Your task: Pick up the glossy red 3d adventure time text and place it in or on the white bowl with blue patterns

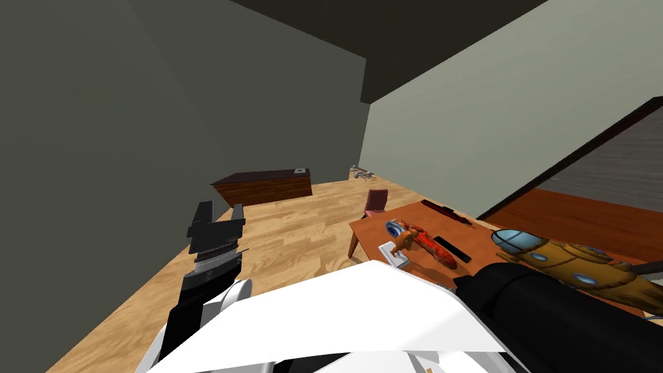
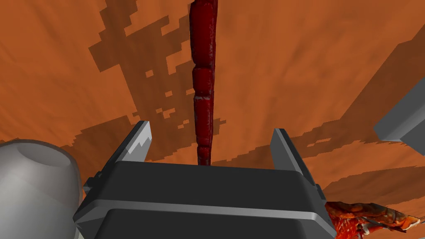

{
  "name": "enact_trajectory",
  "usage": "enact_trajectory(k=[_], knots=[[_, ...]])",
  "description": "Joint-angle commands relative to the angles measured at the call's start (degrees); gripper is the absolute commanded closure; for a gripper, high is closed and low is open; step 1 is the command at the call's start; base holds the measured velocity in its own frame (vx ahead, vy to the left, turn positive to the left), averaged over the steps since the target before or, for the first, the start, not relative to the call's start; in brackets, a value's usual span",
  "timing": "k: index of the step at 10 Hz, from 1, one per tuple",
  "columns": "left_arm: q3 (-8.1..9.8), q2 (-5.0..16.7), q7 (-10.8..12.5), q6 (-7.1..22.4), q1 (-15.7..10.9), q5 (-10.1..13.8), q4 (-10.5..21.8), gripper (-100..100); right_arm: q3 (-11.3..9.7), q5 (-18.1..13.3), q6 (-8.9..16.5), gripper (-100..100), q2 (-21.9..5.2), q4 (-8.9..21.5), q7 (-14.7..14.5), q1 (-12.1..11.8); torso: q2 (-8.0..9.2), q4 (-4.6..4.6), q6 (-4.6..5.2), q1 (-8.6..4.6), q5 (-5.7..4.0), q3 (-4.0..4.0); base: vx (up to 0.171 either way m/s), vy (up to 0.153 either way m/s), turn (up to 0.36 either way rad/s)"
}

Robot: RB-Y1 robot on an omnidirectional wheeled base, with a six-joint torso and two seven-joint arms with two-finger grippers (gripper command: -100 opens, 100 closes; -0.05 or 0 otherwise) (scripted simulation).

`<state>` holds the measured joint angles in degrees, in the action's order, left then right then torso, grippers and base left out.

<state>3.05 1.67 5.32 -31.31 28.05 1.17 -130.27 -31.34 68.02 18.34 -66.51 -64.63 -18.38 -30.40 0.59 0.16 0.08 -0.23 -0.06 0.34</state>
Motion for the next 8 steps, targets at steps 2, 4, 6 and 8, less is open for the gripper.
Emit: enact_trajectory(k=[2,4,6,8], knots=[[0.01,0.0,0.0,0.0,0.02,0.0,0.0,0,0.92,0.41,4.12,-100,1.96,4.67,2.2,5.03,0.09,0.03,0.11,-0.05,-0.02,0.06,-0.246,0.005,0.304],[0.01,0.0,0.0,0.0,0.01,0.0,0.0,0,1.51,0.75,7.4,-100,3.34,6.99,3.6,8.47,0.22,0.06,0.13,0.08,0.02,0.14,-0.269,0.013,0.284],[0.01,0.0,0.0,0.0,0.01,0.0,0.0,0,1.51,0.75,9.21,-100,3.34,8.19,3.6,10.74,0.34,0.08,0.14,0.03,0.01,0.21,-0.218,0.011,0.138],[0.0,0.0,0.0,0.0,0.01,0.0,0.0,0,2.09,1.1,12.69,-100,4.71,11.41,5.0,14.6,0.08,0.02,0.06,0.02,0.0,0.05,-0.212,0.029,0.312]])
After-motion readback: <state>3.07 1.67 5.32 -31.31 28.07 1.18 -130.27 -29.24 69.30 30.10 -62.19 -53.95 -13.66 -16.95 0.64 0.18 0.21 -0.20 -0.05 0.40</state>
